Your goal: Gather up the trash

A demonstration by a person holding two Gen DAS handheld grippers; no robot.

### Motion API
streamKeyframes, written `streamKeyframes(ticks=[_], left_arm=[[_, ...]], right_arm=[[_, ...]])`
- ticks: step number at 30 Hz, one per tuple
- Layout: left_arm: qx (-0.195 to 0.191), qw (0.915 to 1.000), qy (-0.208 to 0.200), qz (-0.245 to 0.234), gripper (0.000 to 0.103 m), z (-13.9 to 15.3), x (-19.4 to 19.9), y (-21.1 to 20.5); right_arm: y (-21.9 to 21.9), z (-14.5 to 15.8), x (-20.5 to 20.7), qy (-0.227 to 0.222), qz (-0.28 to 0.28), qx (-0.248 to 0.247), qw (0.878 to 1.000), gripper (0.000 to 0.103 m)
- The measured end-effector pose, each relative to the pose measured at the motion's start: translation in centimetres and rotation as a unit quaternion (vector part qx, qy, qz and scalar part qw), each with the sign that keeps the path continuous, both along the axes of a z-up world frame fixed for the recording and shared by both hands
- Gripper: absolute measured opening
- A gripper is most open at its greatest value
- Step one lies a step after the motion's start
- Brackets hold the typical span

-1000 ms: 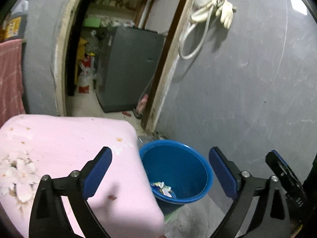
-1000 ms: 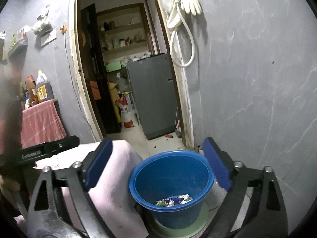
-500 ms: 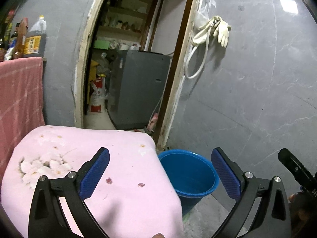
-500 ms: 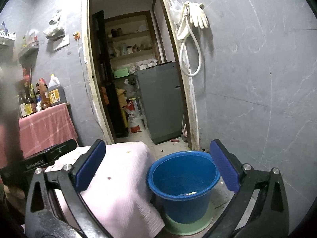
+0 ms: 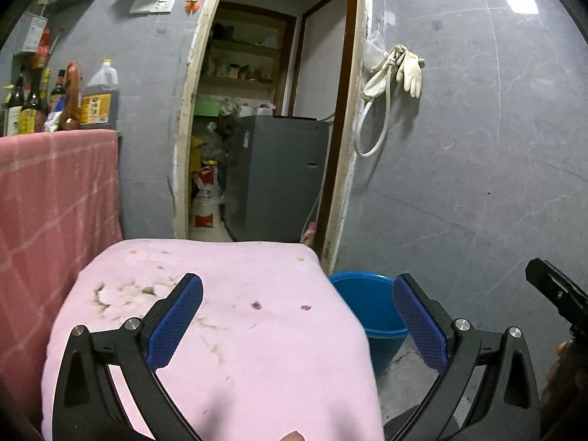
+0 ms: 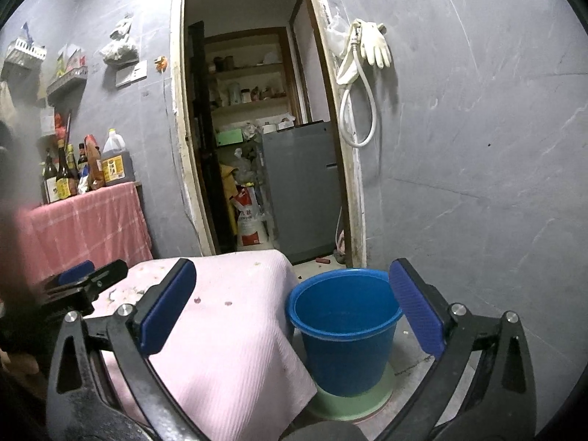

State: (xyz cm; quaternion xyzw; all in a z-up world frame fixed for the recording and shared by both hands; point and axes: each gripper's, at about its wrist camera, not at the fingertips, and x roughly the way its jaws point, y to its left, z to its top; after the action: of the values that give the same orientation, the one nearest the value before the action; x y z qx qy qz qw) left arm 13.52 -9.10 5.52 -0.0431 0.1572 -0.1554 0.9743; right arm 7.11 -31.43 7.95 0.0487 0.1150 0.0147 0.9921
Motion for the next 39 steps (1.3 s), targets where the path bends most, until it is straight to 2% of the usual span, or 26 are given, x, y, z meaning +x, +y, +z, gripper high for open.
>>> streamKeyframes(ticks=[9, 21, 29, 39], left_arm=[[0.008, 0.9996, -0.013, 0.024, 0.101, -1.4, -3.7, 1.8], [0.015, 0.9992, -0.014, 0.035, 0.101, -3.7, -6.6, 2.9], [0.012, 0.9989, 0.002, 0.045, 0.101, -6.0, -7.3, 3.4], [0.009, 0.9984, 0.003, 0.055, 0.101, -6.0, -7.3, 3.8]], right_arm=[[1.5, -1.3, -2.8, -0.007, -0.01, -0.016, 1.0, 0.103], [3.0, -3.5, -4.9, -0.006, -0.02, -0.035, 0.999, 0.103], [3.1, -5.4, -4.9, 0.016, -0.02, -0.032, 0.999, 0.103], [3.0, -5.7, -4.7, 0.025, -0.019, -0.025, 0.999, 0.103]])
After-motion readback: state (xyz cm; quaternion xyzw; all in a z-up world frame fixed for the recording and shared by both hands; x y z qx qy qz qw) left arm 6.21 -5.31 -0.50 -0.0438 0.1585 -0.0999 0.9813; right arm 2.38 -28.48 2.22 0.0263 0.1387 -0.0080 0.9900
